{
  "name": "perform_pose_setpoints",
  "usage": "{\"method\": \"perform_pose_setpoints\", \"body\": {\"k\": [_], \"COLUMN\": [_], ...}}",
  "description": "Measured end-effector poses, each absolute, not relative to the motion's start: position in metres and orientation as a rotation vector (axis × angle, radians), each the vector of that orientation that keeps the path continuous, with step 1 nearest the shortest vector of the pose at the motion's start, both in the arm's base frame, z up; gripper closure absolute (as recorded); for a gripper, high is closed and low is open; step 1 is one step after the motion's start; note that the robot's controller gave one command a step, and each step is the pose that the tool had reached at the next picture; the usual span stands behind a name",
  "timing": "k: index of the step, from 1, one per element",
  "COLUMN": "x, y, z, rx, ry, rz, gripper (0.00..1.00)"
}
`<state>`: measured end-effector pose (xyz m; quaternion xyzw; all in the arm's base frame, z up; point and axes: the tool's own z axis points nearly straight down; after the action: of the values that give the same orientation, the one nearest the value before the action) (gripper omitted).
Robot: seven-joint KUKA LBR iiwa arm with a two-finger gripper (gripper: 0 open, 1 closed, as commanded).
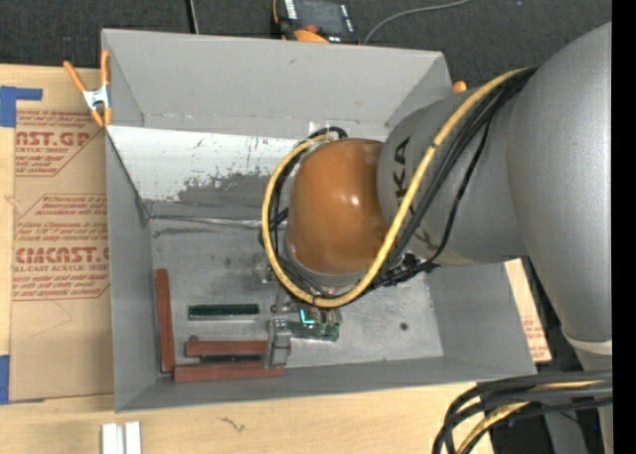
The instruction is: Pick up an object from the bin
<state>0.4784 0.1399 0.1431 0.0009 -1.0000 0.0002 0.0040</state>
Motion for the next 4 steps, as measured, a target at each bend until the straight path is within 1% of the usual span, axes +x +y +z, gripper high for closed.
{"method": "perform_pose_setpoints", "body": {"k": [1, 2, 3, 4], "x": [0.527, 0.535, 0.535, 0.559], "y": [0.156, 0.187, 0.187, 0.221], "z": [0.066, 0.070, 0.070, 0.185], "rx": [0.118, 0.329, 0.326, 0.280], "ry": [-3.136, -3.127, -3.126, -3.140], "rz": [0.001, -0.002, -0.003, -0.007], "gripper": [0.00, 0.00, 1.00, 1.00]}}
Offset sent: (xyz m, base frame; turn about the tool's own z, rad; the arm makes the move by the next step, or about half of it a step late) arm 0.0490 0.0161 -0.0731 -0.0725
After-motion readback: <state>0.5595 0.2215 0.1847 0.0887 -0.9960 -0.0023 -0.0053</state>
